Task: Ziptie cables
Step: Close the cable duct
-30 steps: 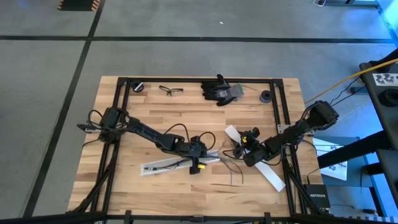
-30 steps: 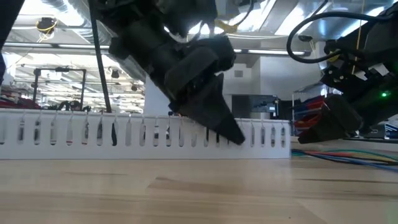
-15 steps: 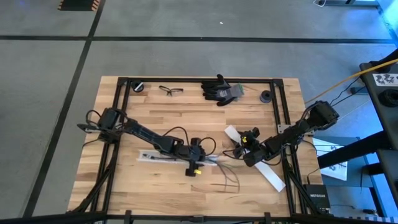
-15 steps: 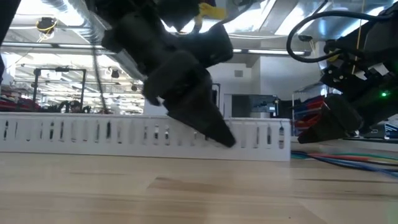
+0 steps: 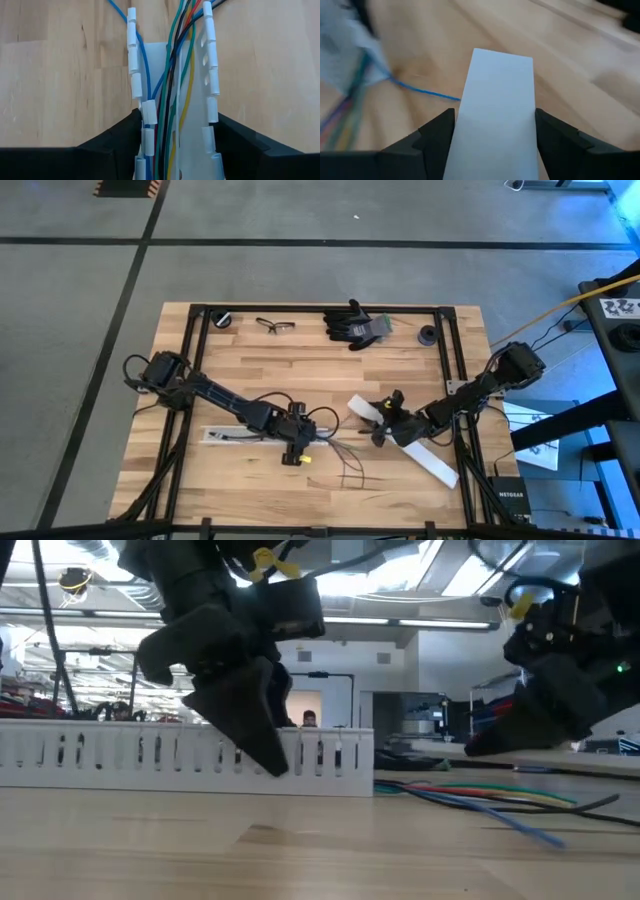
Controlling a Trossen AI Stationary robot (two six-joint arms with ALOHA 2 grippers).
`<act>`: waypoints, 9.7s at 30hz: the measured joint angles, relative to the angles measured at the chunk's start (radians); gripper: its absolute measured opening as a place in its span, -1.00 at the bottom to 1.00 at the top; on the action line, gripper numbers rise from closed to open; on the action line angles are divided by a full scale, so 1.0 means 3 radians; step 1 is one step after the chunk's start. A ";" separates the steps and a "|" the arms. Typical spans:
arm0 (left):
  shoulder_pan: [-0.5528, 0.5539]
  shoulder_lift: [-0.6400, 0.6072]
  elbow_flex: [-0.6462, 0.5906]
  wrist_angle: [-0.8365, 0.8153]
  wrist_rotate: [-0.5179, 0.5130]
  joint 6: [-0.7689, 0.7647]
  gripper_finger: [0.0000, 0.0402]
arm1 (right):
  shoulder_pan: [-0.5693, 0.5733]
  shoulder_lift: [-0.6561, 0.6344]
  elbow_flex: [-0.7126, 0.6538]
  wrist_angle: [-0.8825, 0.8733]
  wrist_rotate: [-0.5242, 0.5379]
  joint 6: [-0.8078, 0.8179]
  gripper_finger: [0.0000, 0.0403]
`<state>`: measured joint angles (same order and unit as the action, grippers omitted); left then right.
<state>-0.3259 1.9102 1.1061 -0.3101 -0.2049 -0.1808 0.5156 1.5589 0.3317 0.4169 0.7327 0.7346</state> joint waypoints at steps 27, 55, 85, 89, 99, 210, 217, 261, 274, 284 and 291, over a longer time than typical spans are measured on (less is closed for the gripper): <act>-0.0004 0.0083 0.0033 0.0976 0.0073 0.0031 0.39 | -0.0024 0.0000 0.0237 0.0170 -0.0225 -0.0743 0.13; 0.0014 0.0264 0.0045 0.1338 0.0026 0.0045 0.08 | -0.0011 0.0117 0.0841 -0.0218 -0.1456 -0.1119 0.12; 0.0011 0.0263 0.0045 0.1343 0.0027 0.0040 0.11 | -0.0268 0.0666 0.1867 -0.1438 -0.1608 -0.1511 0.12; 0.0010 0.0263 0.0045 0.1342 0.0048 0.0029 0.11 | -0.0260 0.0733 0.1873 -0.1362 -0.1654 -0.1516 0.09; 0.0008 0.0259 0.0045 0.1324 0.0045 0.0020 0.11 | -0.0262 0.0947 0.1977 -0.1339 -0.1745 -0.1549 0.11; -0.0304 -0.0533 -0.1338 0.2383 -0.0281 -0.0441 0.30 | -0.0346 0.0978 0.2119 -0.1122 -0.1628 -0.1769 0.63; -0.0304 -0.0532 -0.1336 0.2381 -0.0289 -0.0422 0.00 | -0.0346 0.0939 0.2155 -0.1143 -0.1632 -0.1768 0.63; -0.0305 -0.0539 -0.1338 0.2285 -0.0285 -0.0425 0.00 | -0.0635 0.1580 0.2918 -0.1142 -0.2145 -0.1637 -0.98; -0.0296 -0.0773 -0.1314 0.1743 -0.0077 -0.0475 0.31 | -0.0642 0.1616 0.2955 -0.1179 -0.2103 -0.1679 -0.97; -0.0422 -0.0782 -0.1299 0.1558 -0.0193 -0.0597 0.25 | -0.0652 0.1615 0.2950 -0.1181 -0.2083 -0.1679 -0.97; -0.0445 -0.0716 -0.1301 0.1711 -0.0310 -0.0539 0.18 | -0.0650 0.1611 0.2945 -0.1196 -0.2066 -0.1647 -0.97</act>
<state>-0.4595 1.6955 0.7158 0.2033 -0.2978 -0.3425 0.3206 2.0422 1.2152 0.0580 0.1129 0.2405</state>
